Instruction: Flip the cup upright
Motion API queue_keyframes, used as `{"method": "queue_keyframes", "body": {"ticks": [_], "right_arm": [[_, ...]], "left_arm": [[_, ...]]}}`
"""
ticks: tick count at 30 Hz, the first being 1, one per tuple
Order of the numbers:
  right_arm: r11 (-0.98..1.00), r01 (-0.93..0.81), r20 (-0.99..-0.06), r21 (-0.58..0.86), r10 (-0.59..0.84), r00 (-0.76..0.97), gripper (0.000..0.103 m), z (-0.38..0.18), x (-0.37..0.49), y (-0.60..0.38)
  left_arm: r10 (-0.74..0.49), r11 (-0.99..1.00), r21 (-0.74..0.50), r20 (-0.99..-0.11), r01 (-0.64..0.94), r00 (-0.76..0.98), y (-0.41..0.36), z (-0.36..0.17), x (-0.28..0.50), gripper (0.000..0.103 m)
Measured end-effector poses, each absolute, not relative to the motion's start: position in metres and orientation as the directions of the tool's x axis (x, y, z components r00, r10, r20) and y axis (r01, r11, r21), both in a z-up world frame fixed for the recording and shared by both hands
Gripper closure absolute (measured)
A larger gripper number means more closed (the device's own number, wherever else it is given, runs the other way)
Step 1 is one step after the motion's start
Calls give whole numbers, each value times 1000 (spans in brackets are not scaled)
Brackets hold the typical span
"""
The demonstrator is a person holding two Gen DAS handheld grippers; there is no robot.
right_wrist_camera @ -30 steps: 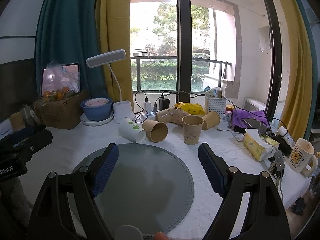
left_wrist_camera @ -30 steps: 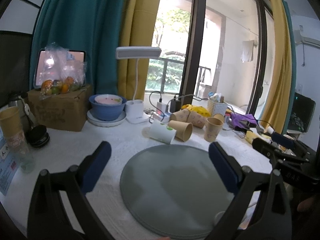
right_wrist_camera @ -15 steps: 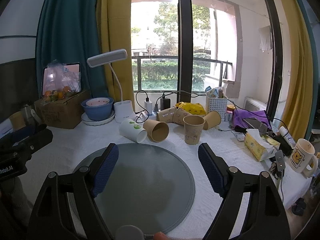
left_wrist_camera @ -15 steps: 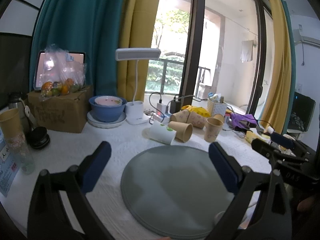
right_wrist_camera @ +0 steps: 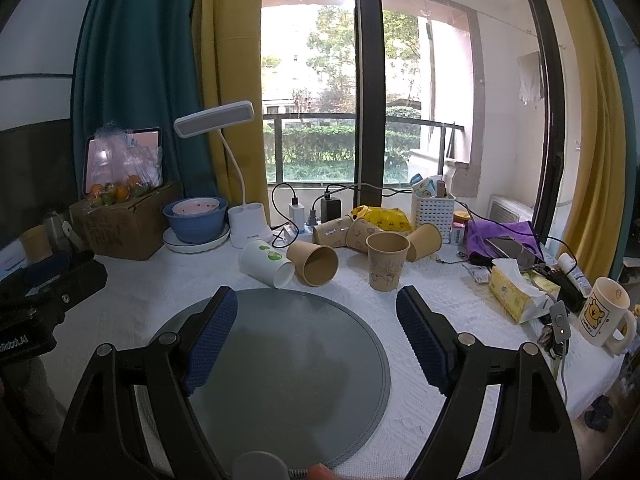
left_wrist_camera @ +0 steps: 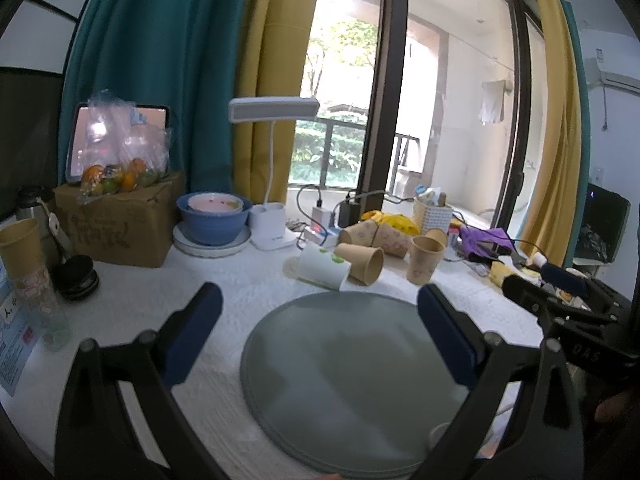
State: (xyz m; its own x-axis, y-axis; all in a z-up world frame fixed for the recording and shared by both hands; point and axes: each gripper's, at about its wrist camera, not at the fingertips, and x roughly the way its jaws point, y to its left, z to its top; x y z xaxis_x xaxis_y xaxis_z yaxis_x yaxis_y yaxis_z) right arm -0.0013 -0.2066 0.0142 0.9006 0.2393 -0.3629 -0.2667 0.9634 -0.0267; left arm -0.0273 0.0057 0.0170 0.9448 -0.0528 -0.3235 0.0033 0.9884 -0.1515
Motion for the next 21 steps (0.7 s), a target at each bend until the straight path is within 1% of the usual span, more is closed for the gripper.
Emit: {"method": "queue_keyframes", "body": {"ticks": [15,18,21], "right_arm": [[961,-275,-371,-22,247,895,19,16,2,-203],[959,-284,-384,-16,256,887,19,16,8,-200],[954,-300,-405,-6,272,873,19,12,18,-199]], "left_arm": [[-49,988,-153,-326,-2,944,8,18,-25,4],[-49,988,-152,-337,-3,940,9,15,-22,4],[-58,990,-142,-367,6,929,11,11,-13,4]]}}
